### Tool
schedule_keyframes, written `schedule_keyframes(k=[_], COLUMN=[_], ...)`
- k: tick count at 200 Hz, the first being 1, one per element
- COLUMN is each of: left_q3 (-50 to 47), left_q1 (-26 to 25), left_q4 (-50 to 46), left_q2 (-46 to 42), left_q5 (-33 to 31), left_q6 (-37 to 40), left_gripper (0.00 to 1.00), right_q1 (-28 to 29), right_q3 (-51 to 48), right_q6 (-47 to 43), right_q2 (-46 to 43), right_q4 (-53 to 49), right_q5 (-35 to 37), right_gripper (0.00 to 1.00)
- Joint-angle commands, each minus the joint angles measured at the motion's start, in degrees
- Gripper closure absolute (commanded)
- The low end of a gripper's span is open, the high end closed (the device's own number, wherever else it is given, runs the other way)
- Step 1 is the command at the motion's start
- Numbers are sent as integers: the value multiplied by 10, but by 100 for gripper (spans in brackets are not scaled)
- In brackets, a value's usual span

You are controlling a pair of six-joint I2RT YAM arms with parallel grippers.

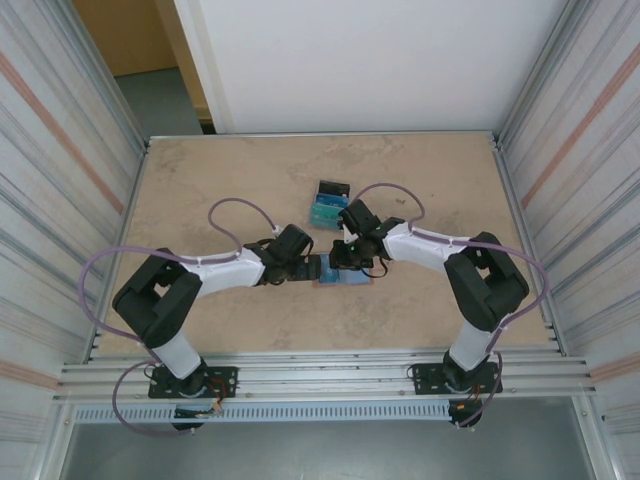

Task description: Take the credit cards out of the card holder

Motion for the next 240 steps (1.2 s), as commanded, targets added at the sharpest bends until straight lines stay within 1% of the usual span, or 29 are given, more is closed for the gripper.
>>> schedule_keyframes(k=[1,31,80,114,161,178,205,240], left_q3=[-1,9,35,46,56,60,63,66], left_q1=[3,-2,-16,-23,-26,-28,-29,-28], left_q4=[-3,-14,-55,-76,-89,-94,-100,-105], left_q2=[32,43,68,85,101,105,108,107], left_q5=[15,10,-22,-37,-41,-43,-44,-46], left_q6=[4,9,19,21,23,25,26,26], left_gripper=[1,1,1,1,1,1,1,1], right_q1=[1,-1,-8,-15,-29,-34,-43,-50], right_q3=[14,12,-1,-14,-32,-42,-70,-94], right_q6=[14,18,29,37,51,57,75,81], right_q2=[18,33,33,34,40,44,40,28], right_q4=[-5,-6,-1,21,55,78,152,210], right_q5=[0,0,5,-16,-47,-69,-136,-189], right_gripper=[78,76,74,74,74,75,77,80])
